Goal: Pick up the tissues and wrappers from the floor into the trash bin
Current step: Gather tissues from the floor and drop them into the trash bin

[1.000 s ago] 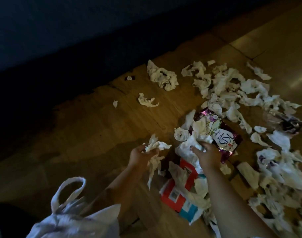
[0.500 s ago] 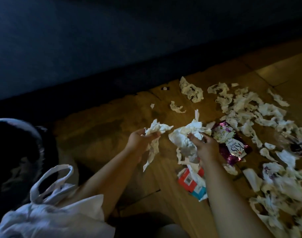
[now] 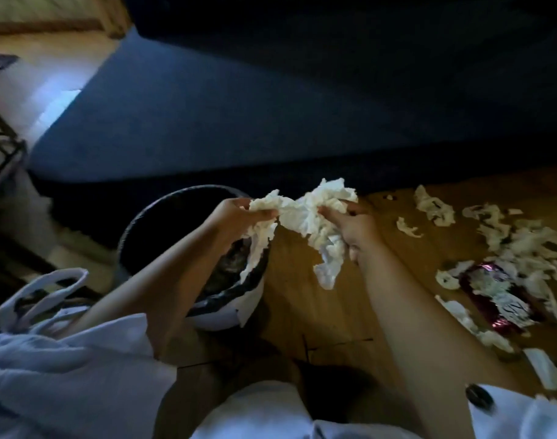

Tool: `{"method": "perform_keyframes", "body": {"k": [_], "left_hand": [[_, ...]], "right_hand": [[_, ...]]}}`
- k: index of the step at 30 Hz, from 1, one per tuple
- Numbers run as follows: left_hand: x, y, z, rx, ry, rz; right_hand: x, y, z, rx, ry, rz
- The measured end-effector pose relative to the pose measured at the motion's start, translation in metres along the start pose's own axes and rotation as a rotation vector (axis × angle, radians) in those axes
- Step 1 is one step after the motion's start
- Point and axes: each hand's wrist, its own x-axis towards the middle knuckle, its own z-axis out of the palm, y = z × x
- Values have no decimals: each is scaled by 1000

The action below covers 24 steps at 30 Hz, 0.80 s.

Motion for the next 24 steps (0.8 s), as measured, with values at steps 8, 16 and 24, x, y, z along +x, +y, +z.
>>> {"method": "perform_keyframes", "body": {"k": [8, 16, 24], "left_hand": [[-18, -39, -96, -236, 164, -50], [3, -75, -138, -326, 249, -135], [23, -126, -117, -284, 148, -321]], "right_hand": [[-20, -38, 130, 128, -259, -21], [-7, -29, 201, 205, -325, 14], [14, 46, 198, -300, -296, 200]]}}
